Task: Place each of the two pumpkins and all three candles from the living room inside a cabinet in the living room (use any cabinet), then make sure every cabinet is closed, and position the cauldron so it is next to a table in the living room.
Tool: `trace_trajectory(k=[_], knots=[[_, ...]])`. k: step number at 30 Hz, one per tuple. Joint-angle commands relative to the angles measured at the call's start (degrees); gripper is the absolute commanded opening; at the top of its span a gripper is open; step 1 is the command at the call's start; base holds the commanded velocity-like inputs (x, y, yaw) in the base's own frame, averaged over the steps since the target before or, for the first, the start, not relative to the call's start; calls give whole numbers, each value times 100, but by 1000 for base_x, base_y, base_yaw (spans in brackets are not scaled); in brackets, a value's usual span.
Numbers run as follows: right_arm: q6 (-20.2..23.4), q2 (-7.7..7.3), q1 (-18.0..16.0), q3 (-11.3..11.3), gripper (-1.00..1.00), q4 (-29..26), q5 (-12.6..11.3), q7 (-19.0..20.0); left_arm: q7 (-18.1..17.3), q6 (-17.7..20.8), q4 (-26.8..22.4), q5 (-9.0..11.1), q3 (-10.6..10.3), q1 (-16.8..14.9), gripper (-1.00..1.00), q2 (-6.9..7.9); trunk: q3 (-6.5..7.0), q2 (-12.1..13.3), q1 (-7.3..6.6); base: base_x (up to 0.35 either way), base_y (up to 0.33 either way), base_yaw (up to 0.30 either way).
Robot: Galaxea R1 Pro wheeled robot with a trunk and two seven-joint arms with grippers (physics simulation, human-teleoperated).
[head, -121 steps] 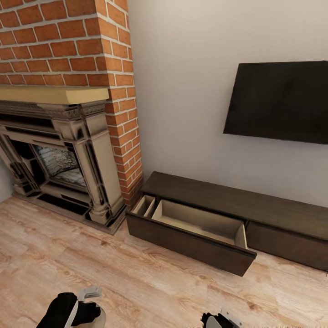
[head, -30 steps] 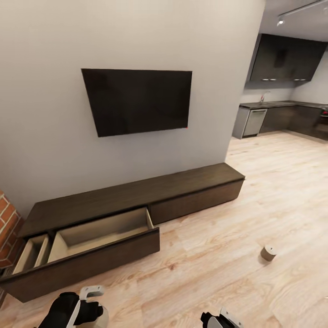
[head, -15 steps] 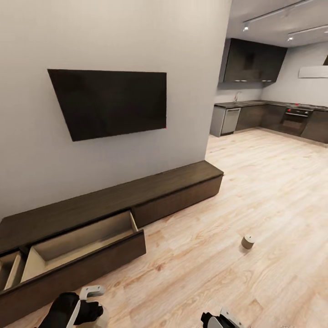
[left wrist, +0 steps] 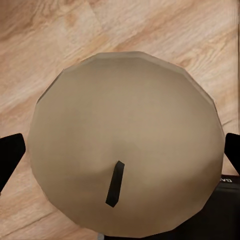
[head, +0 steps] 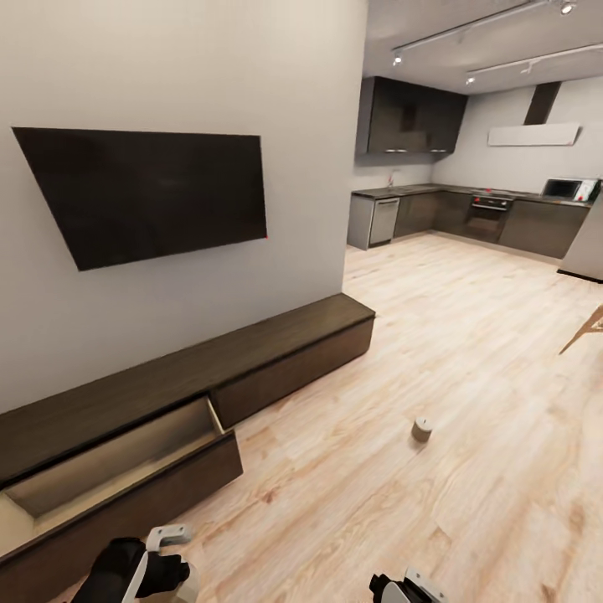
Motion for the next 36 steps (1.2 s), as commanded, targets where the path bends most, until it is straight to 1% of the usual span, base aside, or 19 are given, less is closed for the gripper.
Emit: trace_trajectory(k=[1, 13, 25, 31, 36], knots=[[0, -1, 1, 0, 100, 0, 0, 1, -1, 0, 1, 3, 2, 0, -100, 0, 3, 0, 0, 0, 0, -279], [0, -1, 1, 0, 100, 0, 2, 3, -1, 0, 2, 3, -4, 0, -100, 0, 27, 0, 0, 22, 0, -279], [-1, -1, 0, 0, 100, 0, 2, -1, -1, 0, 0, 3, -4, 0, -100, 8, 28, 0, 0, 181, 3, -285], [0, -1, 1, 0, 100, 0, 3, -1, -3, 0, 1, 3, -4, 0, -100, 9, 28, 0, 0, 200, 123, -286], [0, -1, 1, 0, 100, 0, 4, -1, -10, 0, 1, 3, -4, 0, -100, 13, 28, 0, 0, 41, 186, -286]])
